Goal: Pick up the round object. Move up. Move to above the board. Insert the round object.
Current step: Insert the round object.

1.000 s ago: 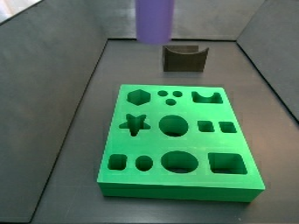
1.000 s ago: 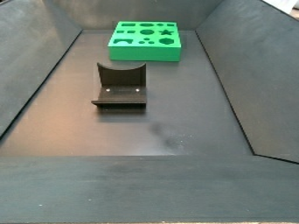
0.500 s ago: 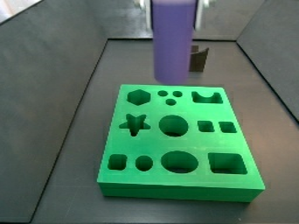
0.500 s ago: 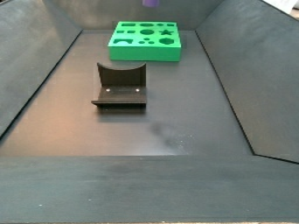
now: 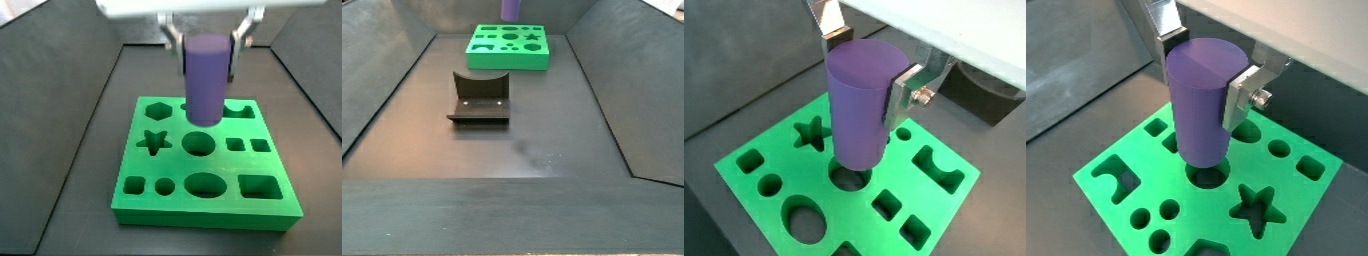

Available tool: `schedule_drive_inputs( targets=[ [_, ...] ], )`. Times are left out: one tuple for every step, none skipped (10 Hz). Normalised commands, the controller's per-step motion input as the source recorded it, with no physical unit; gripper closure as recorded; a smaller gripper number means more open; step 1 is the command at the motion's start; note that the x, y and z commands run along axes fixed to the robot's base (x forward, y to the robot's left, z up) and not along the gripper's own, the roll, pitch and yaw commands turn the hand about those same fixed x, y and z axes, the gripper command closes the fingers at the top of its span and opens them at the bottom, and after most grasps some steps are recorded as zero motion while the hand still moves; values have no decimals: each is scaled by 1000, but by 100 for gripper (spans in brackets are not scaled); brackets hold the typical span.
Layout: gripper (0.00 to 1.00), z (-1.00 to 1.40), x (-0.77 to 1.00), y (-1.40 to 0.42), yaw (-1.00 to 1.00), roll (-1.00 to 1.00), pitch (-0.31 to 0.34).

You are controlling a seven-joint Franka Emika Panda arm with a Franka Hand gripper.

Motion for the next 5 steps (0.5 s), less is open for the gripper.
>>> schedule_drive_inputs(
  targets=[
    [100,-23,0,-34,0,0,-3],
    [100,-214,29,-86,0,19,-59],
    [100,-357,74,-80,43,90,-90],
    [100,-420,109,-69,71,117,-106],
    [100,-409,100,-49,69,114,-99]
  ],
)
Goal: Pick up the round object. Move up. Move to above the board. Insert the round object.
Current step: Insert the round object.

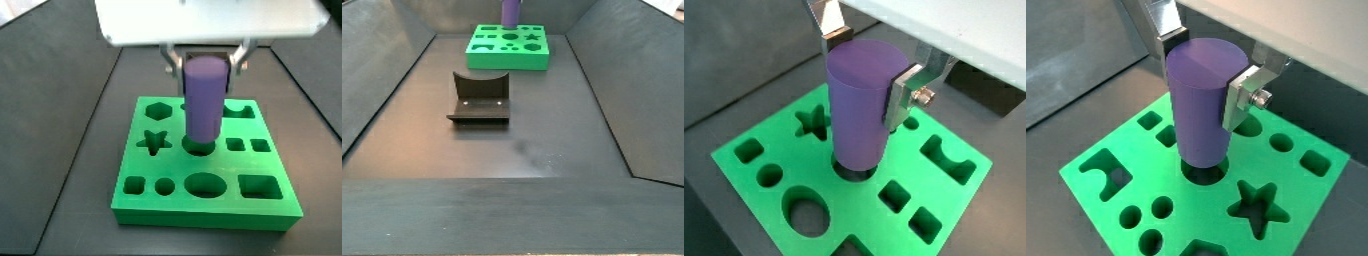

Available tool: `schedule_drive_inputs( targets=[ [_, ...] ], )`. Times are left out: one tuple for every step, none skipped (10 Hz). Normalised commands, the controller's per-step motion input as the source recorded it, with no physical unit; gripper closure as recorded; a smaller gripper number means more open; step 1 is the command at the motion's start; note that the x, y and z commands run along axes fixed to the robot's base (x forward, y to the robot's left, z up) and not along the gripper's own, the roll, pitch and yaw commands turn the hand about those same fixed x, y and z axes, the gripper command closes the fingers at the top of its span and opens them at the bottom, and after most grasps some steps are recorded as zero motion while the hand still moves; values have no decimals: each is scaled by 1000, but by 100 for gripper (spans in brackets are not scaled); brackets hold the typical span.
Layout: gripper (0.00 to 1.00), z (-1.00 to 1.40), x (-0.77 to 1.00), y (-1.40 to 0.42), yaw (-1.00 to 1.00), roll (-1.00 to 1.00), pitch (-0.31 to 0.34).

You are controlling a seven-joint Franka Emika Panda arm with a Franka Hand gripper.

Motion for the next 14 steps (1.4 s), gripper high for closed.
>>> schedule_drive_inputs(
  targets=[
    [100,-394,46,-14,46,110,-93],
    [100,-354,0,0,31,110,-74],
    [100,-334,0,0,31,101,-57],
    [100,-306,0,0,17,63,-61],
    [100,-303,0,0,0,26,-73],
    [100,-314,23,0,0,13,-87],
    [100,-331,63,-9,0,16,-93],
    [100,-366,91,-3,0,41,-101],
    [100,-406,71,-3,14,63,-111],
    [100,-463,49,0,23,84,-124],
    [100,-551,37,-23,29,113,-153],
    [100,-603,26,-46,71,136,-196],
    [100,-540,37,-63,71,107,-199],
    [100,-9,20,0,0,0,31]
  ],
)
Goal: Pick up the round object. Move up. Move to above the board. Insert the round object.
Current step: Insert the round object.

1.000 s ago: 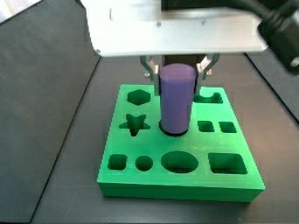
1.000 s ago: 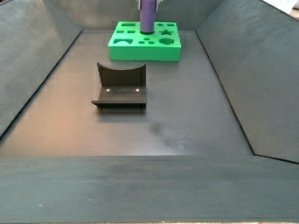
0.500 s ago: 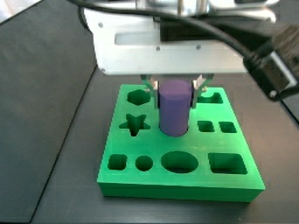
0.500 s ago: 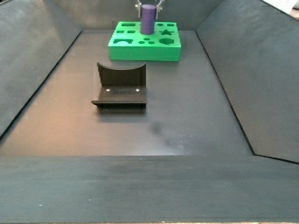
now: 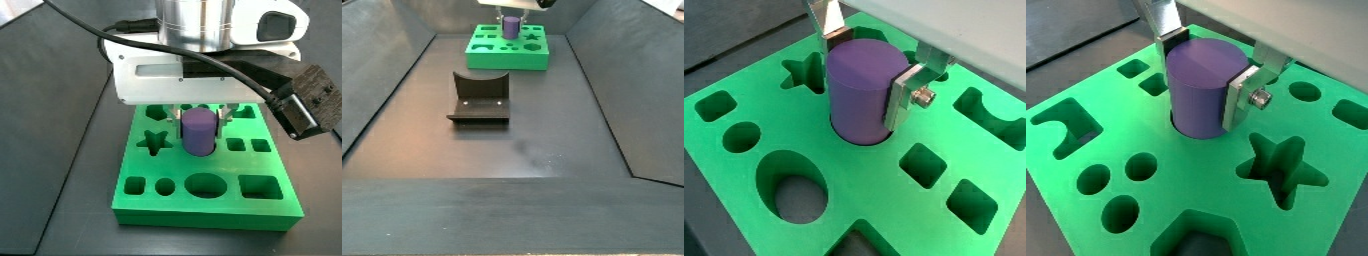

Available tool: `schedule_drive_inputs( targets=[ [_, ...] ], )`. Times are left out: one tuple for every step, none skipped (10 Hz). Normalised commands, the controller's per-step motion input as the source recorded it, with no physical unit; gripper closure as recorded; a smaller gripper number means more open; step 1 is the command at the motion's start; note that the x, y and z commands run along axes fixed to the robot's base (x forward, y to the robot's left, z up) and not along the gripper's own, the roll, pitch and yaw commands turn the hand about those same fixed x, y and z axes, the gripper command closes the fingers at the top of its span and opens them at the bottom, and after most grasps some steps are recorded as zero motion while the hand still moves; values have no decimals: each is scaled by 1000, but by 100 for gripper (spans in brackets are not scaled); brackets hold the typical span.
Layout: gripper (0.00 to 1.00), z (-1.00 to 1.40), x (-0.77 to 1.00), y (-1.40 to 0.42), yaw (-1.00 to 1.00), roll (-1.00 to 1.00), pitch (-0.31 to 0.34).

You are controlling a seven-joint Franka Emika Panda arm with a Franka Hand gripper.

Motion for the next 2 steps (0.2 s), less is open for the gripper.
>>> schedule_drive_inputs(
  targets=[
    [100,0,0,0,0,0,-11],
    [100,0,0,0,0,0,0]
  ],
)
